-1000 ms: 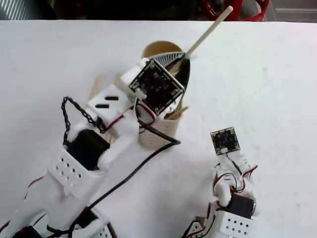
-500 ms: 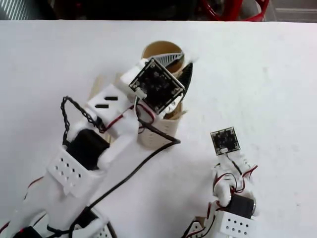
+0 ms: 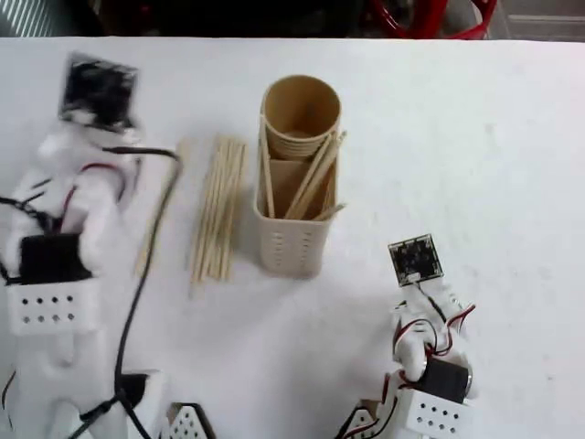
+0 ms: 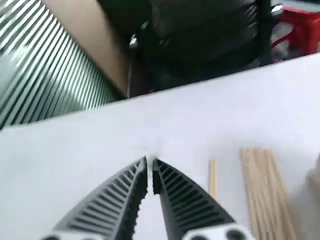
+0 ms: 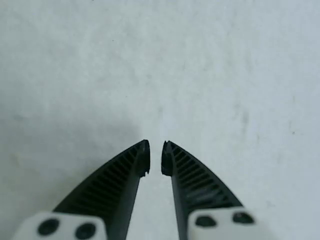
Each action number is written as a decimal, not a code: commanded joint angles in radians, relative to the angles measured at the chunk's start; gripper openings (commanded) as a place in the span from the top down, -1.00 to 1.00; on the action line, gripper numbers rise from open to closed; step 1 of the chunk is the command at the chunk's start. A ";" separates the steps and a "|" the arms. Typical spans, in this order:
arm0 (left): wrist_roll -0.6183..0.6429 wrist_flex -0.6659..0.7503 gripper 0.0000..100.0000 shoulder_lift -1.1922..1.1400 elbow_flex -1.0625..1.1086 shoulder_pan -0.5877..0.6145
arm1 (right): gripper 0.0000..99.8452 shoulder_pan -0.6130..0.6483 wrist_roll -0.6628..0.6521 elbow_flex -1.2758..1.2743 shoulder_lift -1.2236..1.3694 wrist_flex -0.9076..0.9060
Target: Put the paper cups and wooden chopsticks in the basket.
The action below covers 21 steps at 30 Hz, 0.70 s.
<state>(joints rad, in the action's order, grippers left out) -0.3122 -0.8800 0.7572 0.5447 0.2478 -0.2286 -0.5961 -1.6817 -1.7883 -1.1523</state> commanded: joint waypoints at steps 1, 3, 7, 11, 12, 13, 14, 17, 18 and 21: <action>-0.008 0.038 0.90 0.041 0.121 0.131 | 0.89 -0.004 -0.005 -0.009 -0.005 -0.004; 0.000 0.072 0.90 0.035 0.187 0.137 | 0.89 -0.004 -0.005 -0.009 -0.005 -0.004; 0.051 0.058 0.74 -0.099 0.166 0.071 | 0.89 -0.004 -0.005 -0.009 -0.005 -0.004; 0.084 -0.069 0.61 -0.394 -0.043 -0.039 | 0.89 -0.004 -0.005 -0.009 -0.005 -0.004; 0.084 -0.094 0.63 -0.476 -0.098 -0.073 | 0.89 -0.004 -0.005 -0.009 -0.005 -0.004; 0.084 -0.109 0.65 -0.556 -0.155 -0.104 | 0.89 -0.004 -0.005 -0.009 -0.005 -0.004; 0.086 -0.124 0.67 -0.633 -0.206 -0.130 | 0.89 -0.004 -0.005 -0.009 -0.005 -0.004; 0.087 -0.152 0.69 -0.835 -0.328 -0.188 | 0.89 -0.004 -0.005 -0.009 -0.005 -0.004; 0.086 -0.158 0.69 -0.897 -0.359 -0.193 | 0.89 -0.004 -0.005 -0.009 -0.005 -0.004; 0.084 -0.183 0.69 -1.038 -0.436 -0.166 | 0.89 -0.004 -0.005 -0.009 -0.005 -0.004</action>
<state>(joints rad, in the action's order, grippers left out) -0.2371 -1.0426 -0.1695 0.2194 0.0729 -0.2286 -0.5961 -1.6817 -1.7883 -1.1523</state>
